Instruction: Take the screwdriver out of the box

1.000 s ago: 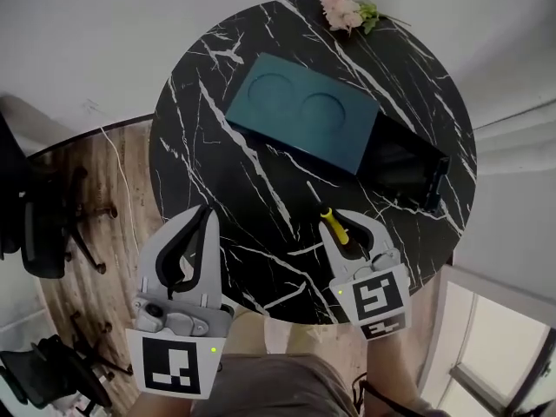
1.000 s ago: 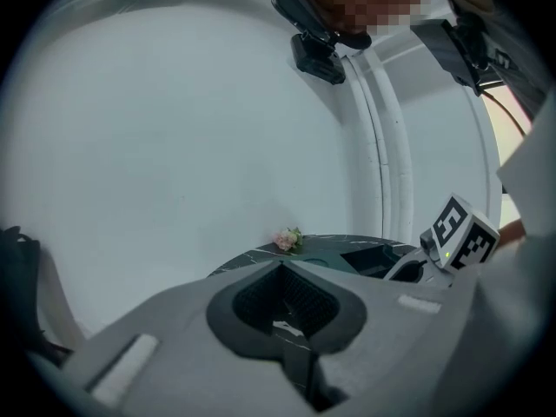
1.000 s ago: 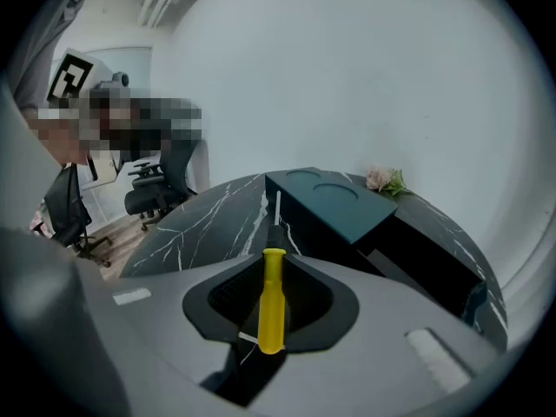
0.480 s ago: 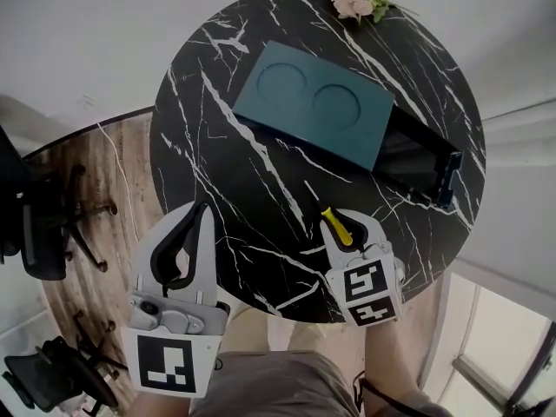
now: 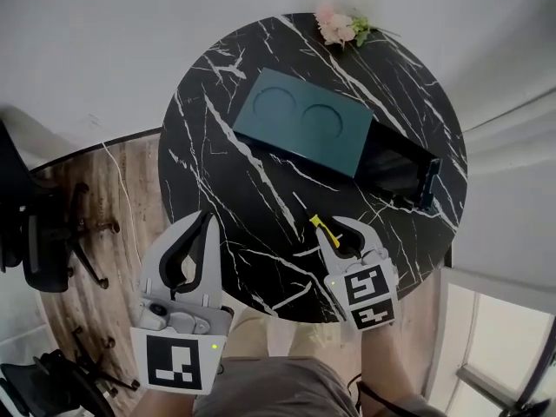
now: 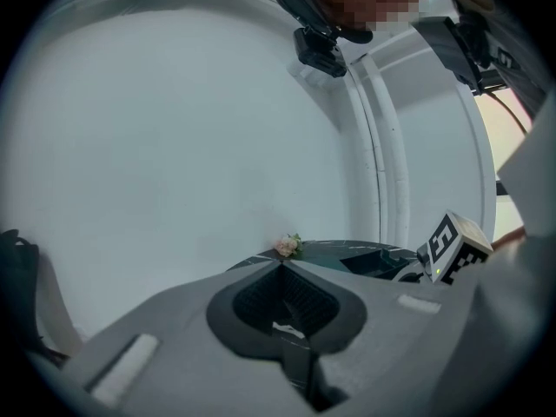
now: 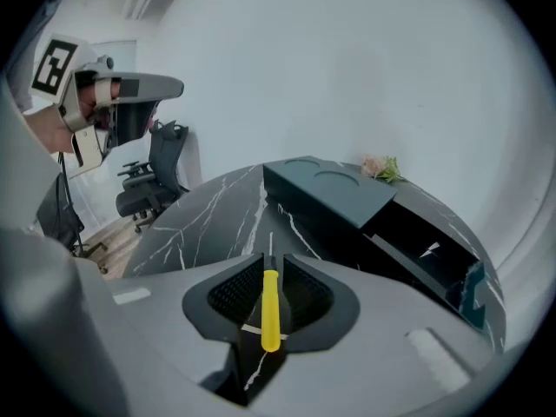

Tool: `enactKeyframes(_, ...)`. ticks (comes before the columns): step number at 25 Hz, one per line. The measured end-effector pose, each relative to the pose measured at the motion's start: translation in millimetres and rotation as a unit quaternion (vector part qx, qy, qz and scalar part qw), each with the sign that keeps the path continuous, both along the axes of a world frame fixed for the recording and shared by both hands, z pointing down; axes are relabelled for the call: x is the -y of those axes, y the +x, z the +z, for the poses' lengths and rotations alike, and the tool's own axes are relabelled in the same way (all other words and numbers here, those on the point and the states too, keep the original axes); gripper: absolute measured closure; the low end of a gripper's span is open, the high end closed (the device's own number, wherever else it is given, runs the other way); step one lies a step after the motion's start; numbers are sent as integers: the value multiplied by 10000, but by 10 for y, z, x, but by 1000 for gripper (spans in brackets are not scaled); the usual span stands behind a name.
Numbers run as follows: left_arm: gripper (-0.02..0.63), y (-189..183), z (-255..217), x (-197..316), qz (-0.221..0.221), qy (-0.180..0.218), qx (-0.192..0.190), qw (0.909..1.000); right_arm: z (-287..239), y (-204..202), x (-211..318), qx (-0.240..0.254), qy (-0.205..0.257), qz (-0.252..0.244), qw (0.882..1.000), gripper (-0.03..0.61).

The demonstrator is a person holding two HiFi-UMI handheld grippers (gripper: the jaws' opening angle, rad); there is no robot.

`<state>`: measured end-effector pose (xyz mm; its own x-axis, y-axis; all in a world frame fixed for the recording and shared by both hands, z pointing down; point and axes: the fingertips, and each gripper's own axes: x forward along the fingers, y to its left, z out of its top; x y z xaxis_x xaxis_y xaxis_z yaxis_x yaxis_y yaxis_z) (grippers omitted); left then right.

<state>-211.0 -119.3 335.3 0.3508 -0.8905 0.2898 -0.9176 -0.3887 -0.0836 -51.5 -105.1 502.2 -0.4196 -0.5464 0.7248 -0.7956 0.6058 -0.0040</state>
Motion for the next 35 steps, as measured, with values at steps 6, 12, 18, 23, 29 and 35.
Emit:
enactKeyframes(6,613,312,-503,-149,122,545,-101,9984,-902,138,-14,692,767,236,9944,505)
enactKeyframes(12,612,722,-1170,-334,248,1208,-269,9920,-2115,323,-146,1290,2094,282,9689,517)
enactKeyframes(18,612,1117,-1663,-527,397,1808,-336,9821,-3068,629,-359,1530,3311,465,9299,554)
enactKeyframes(23,613,1327,-1923,-634,402,2083,-392,9765,-3396,787,-498,1552,3717,486,9140,554)
enactKeyframes(29,613,1483,-2044,-741,462,2238,-308,9730,-3511,934,-546,1593,3868,552,9066,554)
enactKeyframes(35,612,1509,-2083,-790,432,2285,-256,9723,-3515,958,-591,1556,3920,506,9053,555)
